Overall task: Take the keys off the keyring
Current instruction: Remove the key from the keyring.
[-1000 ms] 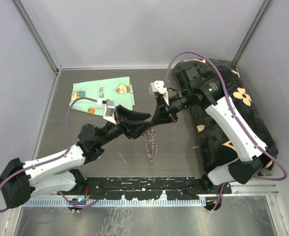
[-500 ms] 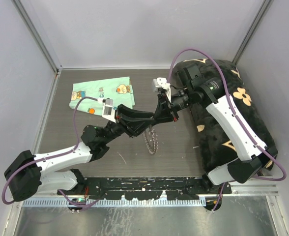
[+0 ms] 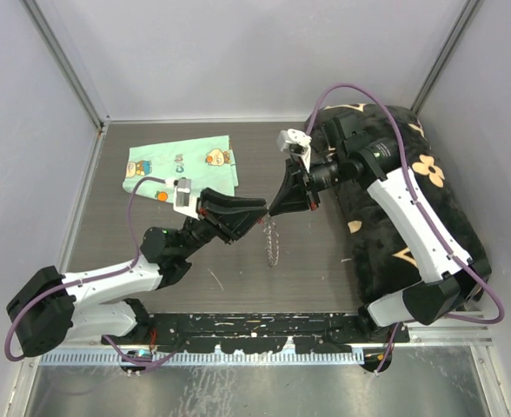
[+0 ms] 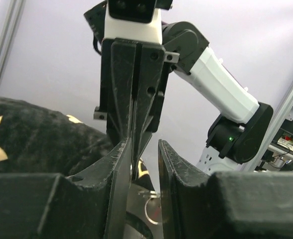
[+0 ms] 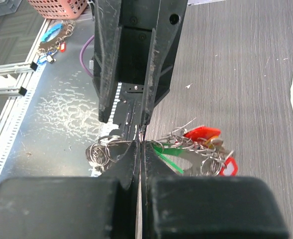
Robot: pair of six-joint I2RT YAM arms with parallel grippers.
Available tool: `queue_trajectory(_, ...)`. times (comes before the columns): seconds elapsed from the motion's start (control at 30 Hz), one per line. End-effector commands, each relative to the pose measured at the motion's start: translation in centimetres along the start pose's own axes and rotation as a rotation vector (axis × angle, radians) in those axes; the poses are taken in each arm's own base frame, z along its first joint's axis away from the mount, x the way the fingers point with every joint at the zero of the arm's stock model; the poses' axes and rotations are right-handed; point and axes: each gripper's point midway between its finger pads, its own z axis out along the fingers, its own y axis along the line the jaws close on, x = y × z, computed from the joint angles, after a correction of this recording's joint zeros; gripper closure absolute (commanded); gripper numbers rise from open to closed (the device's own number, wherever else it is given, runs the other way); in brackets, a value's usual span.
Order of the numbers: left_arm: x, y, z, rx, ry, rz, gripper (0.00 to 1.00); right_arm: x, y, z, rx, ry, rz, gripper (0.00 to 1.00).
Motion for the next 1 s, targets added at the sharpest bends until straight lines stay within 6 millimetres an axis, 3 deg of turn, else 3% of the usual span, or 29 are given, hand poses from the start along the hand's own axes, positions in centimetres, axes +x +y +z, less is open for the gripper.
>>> queue_trajectory(0.0, -1.45, -0.54, -0.39, 0.001, -0.045, 0.03, 0.71, -2.74, 2.33, -0.96, -0.04, -0.09, -0.087, 0.99)
queue_trajectory(0.37, -0.72, -0.11, -0.31, -0.008, -0.019, 0.026, 0.75, -2.69, 2.18, -0.97, -0.042, -0.101, -0.074, 0.99)
queue_trajectory(0.5, -0.76, -0.11, -0.23, -0.008, -0.02, 0.025, 0.82, -2.62, 2.2, -0.93, -0.044, -0.102, -0.072, 0.99)
queue_trajectory(0.97, -0.72, 0.38, 0.34, -0.027, -0.018, 0.021, 0.81, -2.54, 2.42, -0.87, -0.056, -0.113, -0.062, 0.99)
